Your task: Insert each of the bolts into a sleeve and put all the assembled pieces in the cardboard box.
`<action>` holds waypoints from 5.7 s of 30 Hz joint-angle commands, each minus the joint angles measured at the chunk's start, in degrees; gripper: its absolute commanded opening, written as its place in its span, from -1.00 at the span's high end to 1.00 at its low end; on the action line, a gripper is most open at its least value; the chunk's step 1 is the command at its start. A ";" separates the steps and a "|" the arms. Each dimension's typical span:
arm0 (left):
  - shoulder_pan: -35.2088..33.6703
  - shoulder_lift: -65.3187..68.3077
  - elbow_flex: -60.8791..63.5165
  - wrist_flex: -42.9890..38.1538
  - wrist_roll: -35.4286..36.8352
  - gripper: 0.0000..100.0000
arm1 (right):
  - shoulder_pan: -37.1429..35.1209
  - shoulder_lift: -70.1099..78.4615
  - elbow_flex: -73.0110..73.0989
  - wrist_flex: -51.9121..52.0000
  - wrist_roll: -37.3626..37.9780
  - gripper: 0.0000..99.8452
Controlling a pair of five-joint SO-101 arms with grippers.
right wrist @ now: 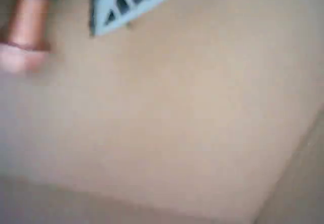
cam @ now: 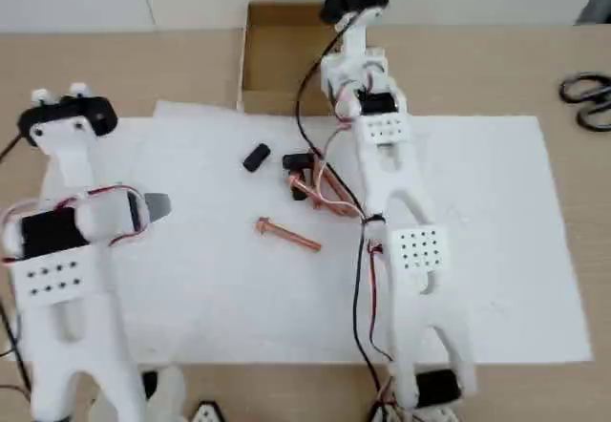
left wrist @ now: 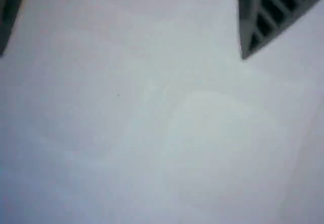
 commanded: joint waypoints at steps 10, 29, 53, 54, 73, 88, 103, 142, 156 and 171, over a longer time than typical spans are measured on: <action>0.00 -0.62 -0.48 0.97 -1.32 0.44 | -1.98 -4.70 -29.54 16.48 4.04 0.42; 0.00 -0.53 -0.22 -0.53 1.58 0.44 | -12.88 -32.40 -28.57 62.29 2.64 0.42; -6.24 -0.62 12.35 -7.74 -1.49 0.44 | -21.93 -29.23 0.44 42.86 -33.49 0.42; -6.59 -0.62 13.05 -7.74 -1.49 0.44 | -21.93 -27.65 0.44 41.63 -35.08 0.42; -6.59 -0.62 15.08 -8.97 -2.64 0.44 | -21.67 -10.33 0.44 34.42 -35.60 0.42; -6.59 -0.53 15.16 -10.20 -2.64 0.44 | -21.93 -6.99 0.53 34.59 -41.23 0.42; -6.59 -0.53 15.16 -10.20 -2.64 0.44 | -23.60 -6.46 -0.44 38.73 -48.35 0.42; -6.68 -0.53 15.16 -9.85 -2.64 0.44 | -24.75 -0.04 -2.99 44.00 -40.53 0.81; -6.68 -0.53 16.48 -10.11 -2.64 0.44 | -24.92 -0.04 -2.99 43.82 -35.25 0.81; -6.68 -0.62 16.57 -10.02 -2.64 0.44 | -24.57 -0.04 -2.99 43.91 -34.46 0.52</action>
